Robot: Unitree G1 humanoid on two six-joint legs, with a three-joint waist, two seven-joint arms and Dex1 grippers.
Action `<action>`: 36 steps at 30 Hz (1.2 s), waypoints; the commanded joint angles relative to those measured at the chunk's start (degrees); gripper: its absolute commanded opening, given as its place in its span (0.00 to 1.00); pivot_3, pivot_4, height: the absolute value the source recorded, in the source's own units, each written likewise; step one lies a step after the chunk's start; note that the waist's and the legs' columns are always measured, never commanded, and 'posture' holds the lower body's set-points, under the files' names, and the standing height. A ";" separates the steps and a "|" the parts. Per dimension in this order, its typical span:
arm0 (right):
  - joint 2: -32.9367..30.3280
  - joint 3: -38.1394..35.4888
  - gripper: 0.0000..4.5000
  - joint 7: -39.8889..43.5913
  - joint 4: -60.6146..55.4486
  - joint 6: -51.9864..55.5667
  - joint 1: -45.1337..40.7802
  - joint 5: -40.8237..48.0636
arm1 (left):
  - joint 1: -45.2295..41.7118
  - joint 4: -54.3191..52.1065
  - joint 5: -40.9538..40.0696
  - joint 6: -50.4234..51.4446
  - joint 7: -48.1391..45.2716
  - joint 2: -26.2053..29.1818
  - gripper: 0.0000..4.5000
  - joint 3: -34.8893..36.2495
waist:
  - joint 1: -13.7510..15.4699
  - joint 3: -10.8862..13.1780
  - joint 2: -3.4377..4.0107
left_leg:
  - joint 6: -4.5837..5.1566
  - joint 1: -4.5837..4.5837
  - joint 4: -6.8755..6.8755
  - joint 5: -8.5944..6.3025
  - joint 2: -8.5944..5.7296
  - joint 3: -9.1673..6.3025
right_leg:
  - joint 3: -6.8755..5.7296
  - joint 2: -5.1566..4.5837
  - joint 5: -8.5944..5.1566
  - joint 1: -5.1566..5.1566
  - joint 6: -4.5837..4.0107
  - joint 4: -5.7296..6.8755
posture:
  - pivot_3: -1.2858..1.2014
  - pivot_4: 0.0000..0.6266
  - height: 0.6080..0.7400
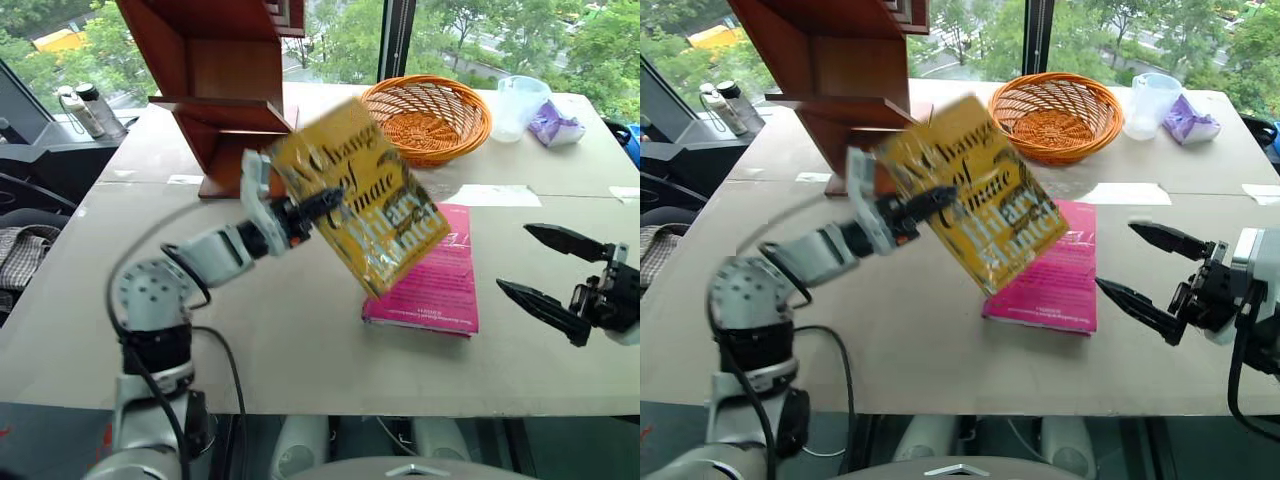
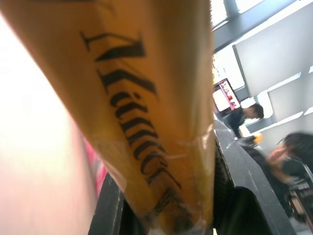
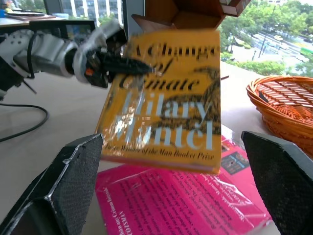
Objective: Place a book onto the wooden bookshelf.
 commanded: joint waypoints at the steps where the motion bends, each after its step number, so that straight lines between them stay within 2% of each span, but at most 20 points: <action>1: 0.24 3.23 1.00 1.97 6.59 -3.86 -6.68 -2.72 | -11.64 -7.91 22.25 -9.57 -16.43 13.32 0.18 -8.73 | -0.02 0.00 0.01 | -0.01 -0.05 -0.07 0.00 -0.03 0.05 | 0.01 0.07 0.00 -0.02 0.01 -0.12 | 0.52 0.24 0.95; 2: 0.22 3.75 1.00 2.44 7.82 -4.41 -7.83 -3.14 | -14.00 -7.60 26.20 -11.97 -18.61 15.01 0.18 -10.40 | 0.06 0.00 0.03 | -0.01 -0.14 -0.07 0.01 -0.06 0.05 | 0.00 0.08 0.01 -0.07 0.01 -0.20 | 0.52 0.24 0.95; 4: 0.33 4.75 1.00 3.15 10.81 -5.83 -11.08 -4.16 | -21.64 -6.02 40.99 -19.66 -21.50 19.54 0.18 -16.92 | 0.27 -0.01 0.08 | -0.17 -0.32 -0.08 0.11 -0.12 0.05 | -0.02 0.09 0.02 -0.16 0.03 -0.37 | 0.52 0.24 0.95; 6: 0.58 5.42 1.00 3.50 12.92 -6.93 -13.71 -4.76 | -29.10 -1.82 56.16 -29.65 -29.10 24.07 0.18 -24.54 | 0.35 0.01 0.09 | -0.18 -0.48 -0.11 0.13 -0.14 0.00 | -0.09 0.15 0.06 -0.17 0.10 -0.61 | 0.52 0.24 0.95; 7: 0.68 5.55 1.00 3.73 13.65 -7.32 -14.58 -4.99 | -32.42 1.01 61.34 -33.55 -31.42 24.60 0.18 -26.66 | 0.30 0.01 0.09 | -0.19 -0.52 -0.16 0.14 -0.17 0.02 | -0.08 0.18 0.08 -0.17 0.14 -0.71 | 0.52 0.24 0.95; 14: 1.72 6.45 1.00 5.10 18.39 -10.76 -18.44 -7.11 | -43.94 19.71 86.57 -51.23 -43.19 25.11 0.18 -36.13 | 0.21 0.05 0.14 | -0.19 -0.51 -0.29 0.15 -0.21 0.10 | -0.09 0.27 0.07 -0.20 0.58 -0.73 | 0.52 0.24 0.95; 17: 2.34 7.23 1.00 5.39 19.95 -12.20 -19.65 -8.16 | -47.13 28.06 96.13 -53.72 -45.74 23.99 0.18 -39.52 | -0.07 0.08 0.14 | -0.18 -0.52 -0.29 0.15 -0.24 0.16 | -0.09 0.31 0.07 -0.21 0.59 -0.68 | 0.52 0.24 0.95; 22: 3.50 8.16 1.00 4.09 18.63 -13.12 -21.00 -8.93 | -50.05 41.32 107.32 -55.46 -48.96 20.37 0.18 -43.76 | -0.17 0.12 0.15 | -0.17 -0.57 -0.27 0.15 -0.11 0.12 | -0.03 0.31 -0.02 -0.32 0.78 -0.61 | 0.52 0.24 0.95; 25: 3.95 7.35 1.00 2.41 16.63 -12.79 -21.37 -7.48 | -49.81 47.14 110.72 -57.35 -50.28 18.47 0.18 -44.23 | -0.15 0.12 0.15 | -0.17 -0.58 -0.27 0.15 -0.06 0.13 | 0.00 0.29 0.06 -0.35 0.66 -0.58 | 0.52 0.24 0.95; 31: 3.82 5.15 1.00 -0.43 12.14 -11.01 -20.76 -3.60 | -49.10 50.06 112.74 -57.01 -54.84 16.15 0.18 -42.97 | -0.18 0.12 0.17 | -0.04 -0.53 -0.05 0.07 -0.02 0.11 | 0.00 0.26 0.03 -0.39 0.69 -0.15 | 0.52 0.24 0.95; 34: 3.49 4.81 1.00 -1.14 11.06 -10.43 -20.74 -2.84 | -46.62 45.96 111.16 -51.93 -58.50 16.19 0.18 -40.59 | -0.27 0.12 0.17 | 0.08 -0.50 0.13 0.00 0.01 0.11 | 0.02 0.25 -0.06 -0.41 0.81 0.10 | 0.52 0.24 0.95; 36: 3.56 4.82 1.00 -1.47 10.78 -10.23 -20.83 -2.58 | -45.89 45.79 112.21 -50.61 -57.77 16.59 0.18 -39.73 | -0.37 0.12 0.18 | 0.09 -0.43 0.18 0.00 0.05 0.16 | 0.11 0.25 -0.06 -0.48 0.81 0.28 | 0.52 0.24 0.95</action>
